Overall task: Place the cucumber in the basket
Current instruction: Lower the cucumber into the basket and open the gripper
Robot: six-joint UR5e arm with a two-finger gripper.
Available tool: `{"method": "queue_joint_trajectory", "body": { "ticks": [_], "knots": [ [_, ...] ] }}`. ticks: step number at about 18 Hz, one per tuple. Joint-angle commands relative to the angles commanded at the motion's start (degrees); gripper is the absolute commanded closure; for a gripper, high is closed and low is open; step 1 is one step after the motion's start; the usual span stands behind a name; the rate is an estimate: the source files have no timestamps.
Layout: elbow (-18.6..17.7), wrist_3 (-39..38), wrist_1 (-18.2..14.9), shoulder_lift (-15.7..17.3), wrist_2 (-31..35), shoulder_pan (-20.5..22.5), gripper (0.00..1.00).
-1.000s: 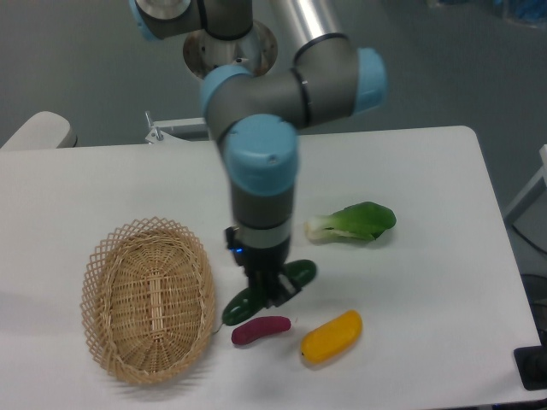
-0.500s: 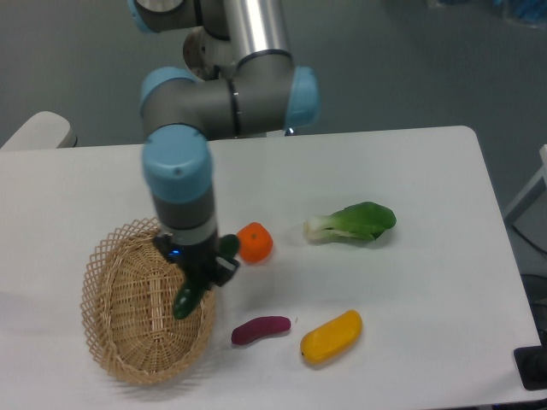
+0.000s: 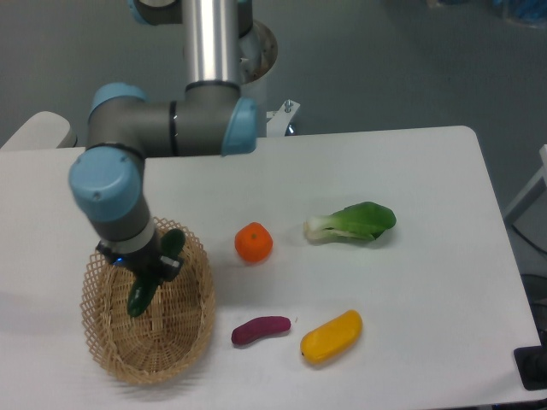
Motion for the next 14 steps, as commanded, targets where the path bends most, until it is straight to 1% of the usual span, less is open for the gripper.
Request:
{"method": "queue_joint_trajectory", "body": {
  "ticks": [3, 8, 9, 10, 11, 12, 13, 14],
  "knots": [
    [-0.26, 0.09, 0.35, -1.67, 0.79, -0.44, 0.74],
    [-0.35, 0.09, 1.58, -2.55, 0.89, -0.62, 0.73],
    [-0.35, 0.09, 1.67, -2.82, 0.89, -0.62, 0.73],
    [-0.35, 0.17, 1.67, -2.82, 0.89, -0.62, 0.70],
    [-0.35, 0.18, 1.67, -2.82, 0.97, -0.62, 0.64],
    [-0.27, 0.35, 1.67, -2.64, 0.97, -0.62, 0.54],
    [-0.26, 0.44, 1.76, -2.56, 0.89, -0.62, 0.37],
    [-0.18, 0.70, 1.76, -2.47, 0.97, -0.62, 0.27]
  ]
}}
